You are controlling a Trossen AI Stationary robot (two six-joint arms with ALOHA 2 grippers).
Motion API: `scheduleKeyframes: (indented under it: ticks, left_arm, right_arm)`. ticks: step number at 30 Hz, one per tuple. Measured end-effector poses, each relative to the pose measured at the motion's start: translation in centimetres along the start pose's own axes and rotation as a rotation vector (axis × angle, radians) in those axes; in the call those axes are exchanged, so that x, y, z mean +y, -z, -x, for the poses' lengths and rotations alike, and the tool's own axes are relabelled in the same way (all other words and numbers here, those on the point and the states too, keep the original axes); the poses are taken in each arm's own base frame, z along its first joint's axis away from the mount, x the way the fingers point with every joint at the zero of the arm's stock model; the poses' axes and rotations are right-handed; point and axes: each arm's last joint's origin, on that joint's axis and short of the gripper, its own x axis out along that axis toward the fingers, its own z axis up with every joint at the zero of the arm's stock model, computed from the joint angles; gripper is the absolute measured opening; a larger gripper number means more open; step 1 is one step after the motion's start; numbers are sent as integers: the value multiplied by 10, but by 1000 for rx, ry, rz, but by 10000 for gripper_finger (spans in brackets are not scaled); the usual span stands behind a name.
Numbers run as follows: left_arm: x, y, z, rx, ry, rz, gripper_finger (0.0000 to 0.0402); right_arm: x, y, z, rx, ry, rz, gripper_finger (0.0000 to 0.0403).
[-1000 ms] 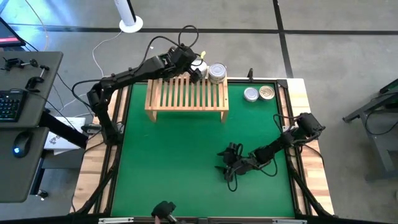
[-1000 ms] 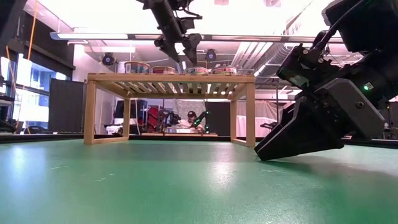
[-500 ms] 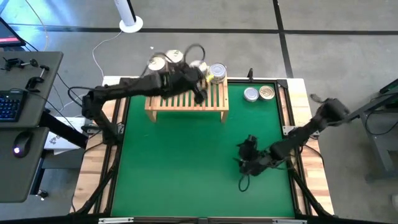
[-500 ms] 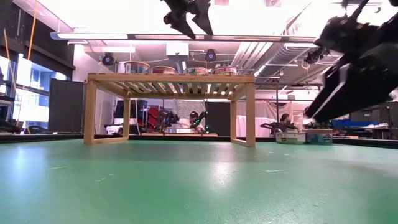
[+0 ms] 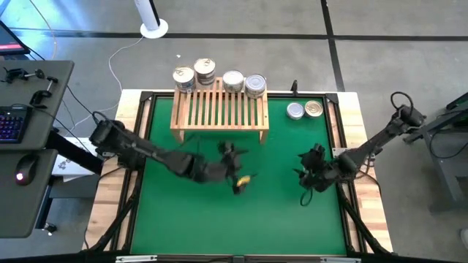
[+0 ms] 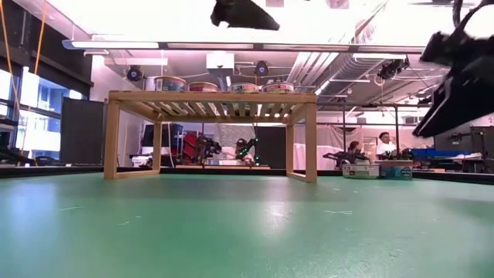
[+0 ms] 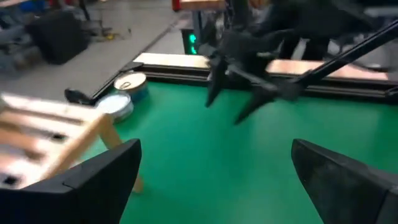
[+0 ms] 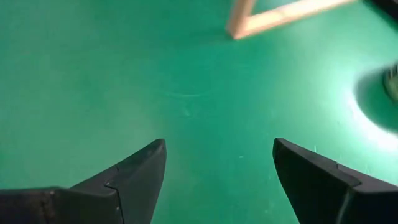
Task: Stack canned seafood by type on shelf
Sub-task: Put the green white tuna can on the shelf
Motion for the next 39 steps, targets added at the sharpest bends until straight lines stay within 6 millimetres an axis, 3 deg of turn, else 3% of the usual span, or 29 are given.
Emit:
scheduleKeyframes:
  ticks: [6, 10, 14, 22, 30, 39]
  left_arm:
    - [-34, 44, 29, -38, -31, 111, 400]
    - [-32, 74, 31, 13, -38, 167, 400]
    - [-23, 94, 30, 6, -78, 232, 400]
    - [-20, 98, 30, -34, -97, 251, 400]
    - [-21, 98, 30, -28, -82, 247, 400]
    - [-20, 98, 30, -34, -92, 281, 400]
  right_arm:
    - [-21, -11, -24, -46, -6, -171, 291]
    - [-41, -33, -33, -52, 50, -189, 279]
    - [-74, -51, -42, -19, 124, -245, 253]
    - [-147, -67, -48, -53, 290, -383, 161]
    - [-187, -62, -80, -13, 256, -406, 17]
    - [-211, -48, -118, 46, 329, -429, 3]
